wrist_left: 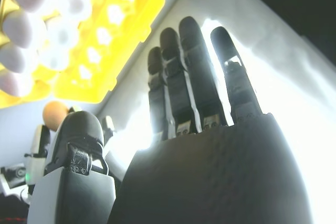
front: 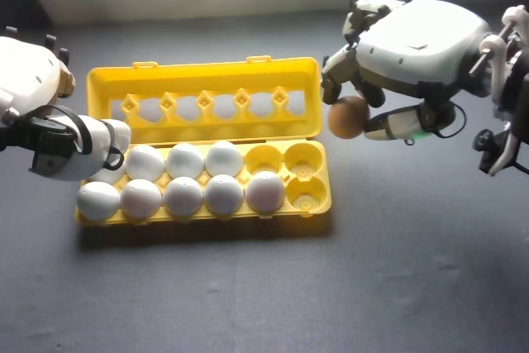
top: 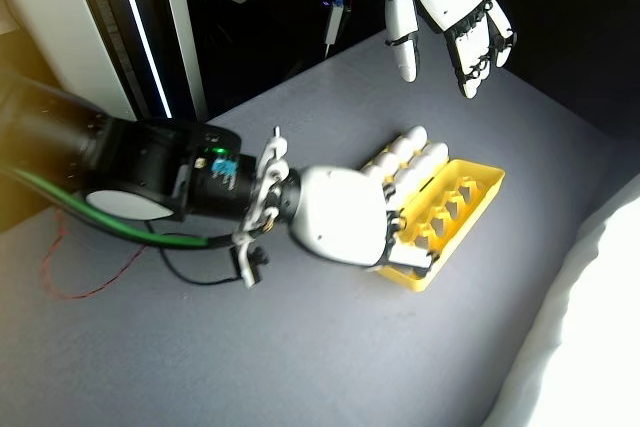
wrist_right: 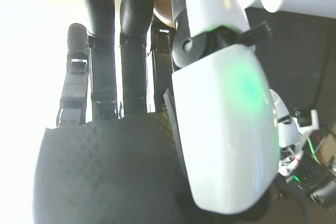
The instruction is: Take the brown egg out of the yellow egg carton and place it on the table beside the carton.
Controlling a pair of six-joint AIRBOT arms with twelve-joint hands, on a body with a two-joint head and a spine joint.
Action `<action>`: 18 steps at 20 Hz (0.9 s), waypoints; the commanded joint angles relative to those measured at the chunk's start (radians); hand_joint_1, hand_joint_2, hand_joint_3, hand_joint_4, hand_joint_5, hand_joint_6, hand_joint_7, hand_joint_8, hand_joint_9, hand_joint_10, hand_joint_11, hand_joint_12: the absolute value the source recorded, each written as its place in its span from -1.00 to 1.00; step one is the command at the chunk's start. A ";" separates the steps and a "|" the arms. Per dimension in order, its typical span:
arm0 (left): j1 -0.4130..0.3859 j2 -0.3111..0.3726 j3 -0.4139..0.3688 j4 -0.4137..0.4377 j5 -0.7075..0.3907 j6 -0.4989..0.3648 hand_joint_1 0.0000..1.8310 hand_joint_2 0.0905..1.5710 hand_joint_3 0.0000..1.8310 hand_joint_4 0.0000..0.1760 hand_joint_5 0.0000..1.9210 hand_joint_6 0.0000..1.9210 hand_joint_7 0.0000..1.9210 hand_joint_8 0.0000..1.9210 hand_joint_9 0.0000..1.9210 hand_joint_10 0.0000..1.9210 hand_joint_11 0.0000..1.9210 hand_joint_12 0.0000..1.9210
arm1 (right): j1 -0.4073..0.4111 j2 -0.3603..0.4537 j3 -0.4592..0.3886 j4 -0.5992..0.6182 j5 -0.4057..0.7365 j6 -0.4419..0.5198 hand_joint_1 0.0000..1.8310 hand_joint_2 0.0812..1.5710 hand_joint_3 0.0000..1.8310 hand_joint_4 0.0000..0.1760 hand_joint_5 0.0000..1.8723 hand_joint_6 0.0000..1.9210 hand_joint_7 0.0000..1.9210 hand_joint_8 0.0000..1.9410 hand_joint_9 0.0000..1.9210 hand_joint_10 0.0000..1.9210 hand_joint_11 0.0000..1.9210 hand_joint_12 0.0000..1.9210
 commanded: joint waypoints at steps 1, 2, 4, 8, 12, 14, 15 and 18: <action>-0.014 0.005 0.002 0.080 -0.027 0.010 -1.00 0.66 -1.00 -1.00 -0.56 -1.00 -0.45 -0.99 -0.46 -0.99 -1.00 -0.20 | 0.003 0.010 -0.003 -0.007 0.102 0.003 0.48 0.46 -1.00 -1.00 -0.07 0.03 -0.01 0.30 -0.28 0.45 -1.00 -0.02; -0.014 0.005 0.002 0.079 -0.027 0.011 -1.00 0.66 -1.00 -1.00 -0.55 -0.99 -0.44 -0.99 -0.45 -0.99 -1.00 -0.19 | -0.005 0.012 -0.003 -0.008 0.102 0.003 0.48 0.46 -1.00 -1.00 -0.06 0.03 -0.02 0.30 -0.28 0.45 -1.00 -0.01; -0.014 0.005 0.002 0.078 -0.027 0.013 -1.00 0.67 -1.00 -1.00 -0.57 -1.00 -0.45 -1.00 -0.45 -0.99 -1.00 -0.20 | -0.015 0.011 -0.003 -0.011 0.102 0.002 0.49 0.45 -1.00 -1.00 -0.04 0.01 0.00 0.29 -0.28 0.41 -1.00 -0.07; -0.014 0.005 0.002 0.078 -0.027 0.015 -1.00 0.67 -1.00 -1.00 -0.57 -1.00 -0.45 -1.00 -0.46 -1.00 -1.00 -0.16 | -0.051 -0.002 -0.002 -0.025 0.122 0.000 0.50 0.41 -1.00 -1.00 0.01 -0.02 0.05 0.16 -0.20 0.33 -1.00 -0.01; -0.014 0.005 0.000 0.078 -0.027 0.015 -1.00 0.68 -1.00 -1.00 -0.56 -1.00 -0.45 -1.00 -0.44 -0.99 -1.00 -0.14 | -0.074 -0.014 0.000 -0.031 0.131 -0.013 0.49 0.44 -1.00 -1.00 -0.06 0.03 0.02 0.22 -0.24 0.43 -1.00 -0.09; -0.014 0.005 0.000 0.078 -0.027 0.015 -1.00 0.67 -1.00 -1.00 -0.55 -0.99 -0.44 -1.00 -0.45 -1.00 -1.00 -0.16 | -0.077 -0.014 0.002 -0.031 0.131 -0.013 0.49 0.44 -1.00 -1.00 -0.04 0.02 0.00 0.24 -0.24 0.40 -1.00 -0.03; -0.014 0.005 0.000 0.078 -0.027 0.015 -1.00 0.67 -1.00 -1.00 -0.55 -1.00 -0.44 -1.00 -0.45 -1.00 -1.00 -0.17 | -0.077 -0.014 0.004 -0.031 0.131 -0.013 0.49 0.43 -1.00 -1.00 -0.03 0.01 0.01 0.23 -0.22 0.39 -1.00 0.00; -0.014 0.005 0.000 0.078 -0.027 0.015 -1.00 0.68 -1.00 -1.00 -0.54 -1.00 -0.44 -1.00 -0.45 -1.00 -1.00 -0.17 | -0.082 -0.013 0.008 -0.034 0.127 -0.014 0.50 0.42 -1.00 -1.00 -0.05 0.02 0.05 0.16 -0.20 0.36 -1.00 0.06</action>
